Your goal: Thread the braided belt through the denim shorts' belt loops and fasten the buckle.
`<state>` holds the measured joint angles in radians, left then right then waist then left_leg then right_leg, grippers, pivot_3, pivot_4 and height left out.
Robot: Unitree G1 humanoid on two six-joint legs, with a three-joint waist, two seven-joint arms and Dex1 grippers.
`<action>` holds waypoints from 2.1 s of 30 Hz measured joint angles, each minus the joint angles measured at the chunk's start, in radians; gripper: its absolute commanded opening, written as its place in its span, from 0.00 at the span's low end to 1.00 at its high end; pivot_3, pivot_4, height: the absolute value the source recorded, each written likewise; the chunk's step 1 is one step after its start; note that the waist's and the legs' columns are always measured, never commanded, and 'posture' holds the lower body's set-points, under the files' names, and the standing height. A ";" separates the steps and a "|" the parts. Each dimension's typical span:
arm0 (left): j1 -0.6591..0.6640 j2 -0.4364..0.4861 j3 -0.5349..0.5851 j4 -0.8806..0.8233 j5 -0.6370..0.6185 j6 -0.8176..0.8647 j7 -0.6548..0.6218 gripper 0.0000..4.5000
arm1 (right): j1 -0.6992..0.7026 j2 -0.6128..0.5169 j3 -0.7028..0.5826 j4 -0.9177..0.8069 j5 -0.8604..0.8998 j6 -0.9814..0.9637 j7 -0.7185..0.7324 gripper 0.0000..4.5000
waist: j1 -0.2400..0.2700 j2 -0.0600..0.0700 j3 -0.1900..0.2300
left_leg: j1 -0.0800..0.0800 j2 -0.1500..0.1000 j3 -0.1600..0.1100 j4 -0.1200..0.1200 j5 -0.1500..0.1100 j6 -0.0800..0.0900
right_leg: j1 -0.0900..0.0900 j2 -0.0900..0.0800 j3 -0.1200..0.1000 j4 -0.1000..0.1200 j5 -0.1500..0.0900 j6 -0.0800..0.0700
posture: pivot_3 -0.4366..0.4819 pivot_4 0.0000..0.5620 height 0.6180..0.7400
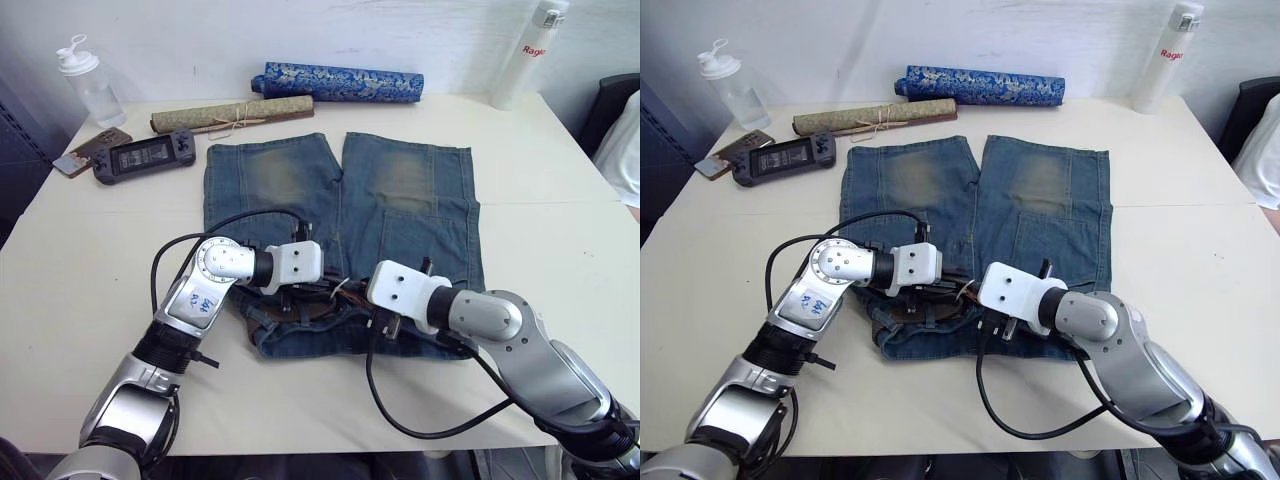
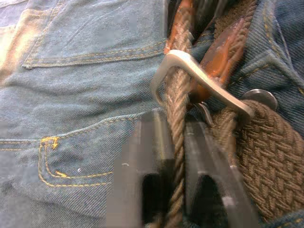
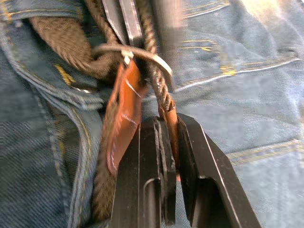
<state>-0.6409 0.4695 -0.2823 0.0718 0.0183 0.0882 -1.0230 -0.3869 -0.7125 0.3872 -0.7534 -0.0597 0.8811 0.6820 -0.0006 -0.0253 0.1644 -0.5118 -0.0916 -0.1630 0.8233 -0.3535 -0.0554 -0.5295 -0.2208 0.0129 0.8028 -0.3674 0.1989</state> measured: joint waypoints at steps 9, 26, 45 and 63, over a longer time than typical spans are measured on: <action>0.062 0.101 0.275 -0.203 -0.292 0.353 0.006 0.40 | 0.072 0.000 -0.014 -0.026 0.001 -0.015 -0.034 0.00 | -0.006 0.000 0.000 | 0.000 0.001 0.000 0.000 0.000 0.000 | -0.001 0.001 0.001 0.001 0.000 0.000 | 0.48 0.27 0.16; 0.350 0.206 0.293 -0.377 -0.544 0.602 -0.030 0.01 | 0.140 -0.009 -0.062 -0.003 -0.001 -0.126 -0.047 0.00 | -0.004 0.000 0.000 | 0.000 0.001 0.003 0.000 -0.001 0.001 | -0.002 0.000 0.002 0.001 -0.001 -0.001 | 0.48 0.27 0.16; 0.440 0.333 0.138 -0.291 -0.293 0.195 -0.023 0.01 | 0.650 -0.124 -0.454 -0.033 -0.019 -0.522 -0.033 0.00 | 0.004 0.017 -0.021 | 0.013 0.002 0.011 0.000 -0.006 0.009 | 0.012 -0.002 0.004 -0.002 -0.002 -0.001 | 0.48 0.27 0.16; 0.453 0.337 0.115 -0.261 -0.285 0.135 0.004 0.01 | 0.811 -0.159 -0.743 0.282 -0.156 -0.969 -0.073 0.00 | 0.024 0.019 -0.027 | 0.020 0.006 0.015 0.001 -0.015 0.011 | 0.023 0.000 0.004 -0.001 -0.016 -0.019 | 0.48 0.27 0.16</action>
<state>-0.1884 0.8066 -0.1674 -0.1893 -0.2668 0.2231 -1.0187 0.4243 -0.8716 -0.3560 -0.4712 -0.2156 -0.0876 0.6092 0.0238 -0.0063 0.1375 -0.4920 -0.0854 -0.1480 0.8248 -0.3680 -0.0443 -0.5062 -0.2210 0.0168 0.8013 -0.3832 0.1799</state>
